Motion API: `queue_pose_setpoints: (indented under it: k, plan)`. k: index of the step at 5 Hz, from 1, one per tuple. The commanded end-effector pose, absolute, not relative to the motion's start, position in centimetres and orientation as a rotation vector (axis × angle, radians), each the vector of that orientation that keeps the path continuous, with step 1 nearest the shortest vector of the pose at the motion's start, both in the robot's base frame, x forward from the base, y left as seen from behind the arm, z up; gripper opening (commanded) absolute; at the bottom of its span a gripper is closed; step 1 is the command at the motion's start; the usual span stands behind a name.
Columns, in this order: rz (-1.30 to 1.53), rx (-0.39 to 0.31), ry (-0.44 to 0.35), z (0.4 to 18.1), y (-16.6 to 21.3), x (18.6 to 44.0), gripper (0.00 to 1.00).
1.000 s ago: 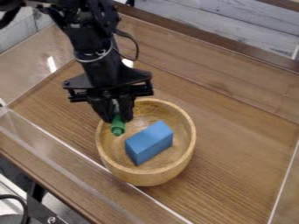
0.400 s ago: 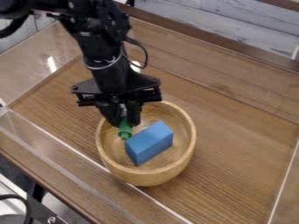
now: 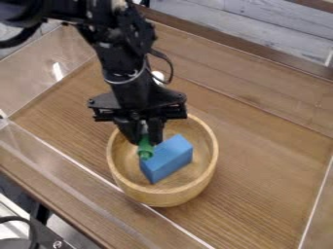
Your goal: Put the green marker in the brown bowl
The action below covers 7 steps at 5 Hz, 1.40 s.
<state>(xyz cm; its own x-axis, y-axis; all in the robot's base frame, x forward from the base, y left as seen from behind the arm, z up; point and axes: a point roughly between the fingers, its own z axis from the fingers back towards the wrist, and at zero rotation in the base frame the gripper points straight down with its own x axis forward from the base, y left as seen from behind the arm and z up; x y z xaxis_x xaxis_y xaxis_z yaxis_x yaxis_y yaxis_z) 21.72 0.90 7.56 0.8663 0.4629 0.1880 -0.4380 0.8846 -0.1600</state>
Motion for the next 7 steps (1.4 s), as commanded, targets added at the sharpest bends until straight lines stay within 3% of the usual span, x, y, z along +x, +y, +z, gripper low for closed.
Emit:
queue_pose_setpoints:
  k: [1, 2, 5, 7]
  plan:
    - [0.447, -0.106, -0.249, 7.9, 0.5, 22.1, 0.00]
    - [0.433, -0.100, -0.247, 7.7, 0.1, 22.1, 1.00]
    - [0.407, -0.090, -0.243, 7.3, -1.1, 21.8, 1.00]
    - [0.405, -0.099, -0.229, 8.6, -1.4, 22.1, 1.00]
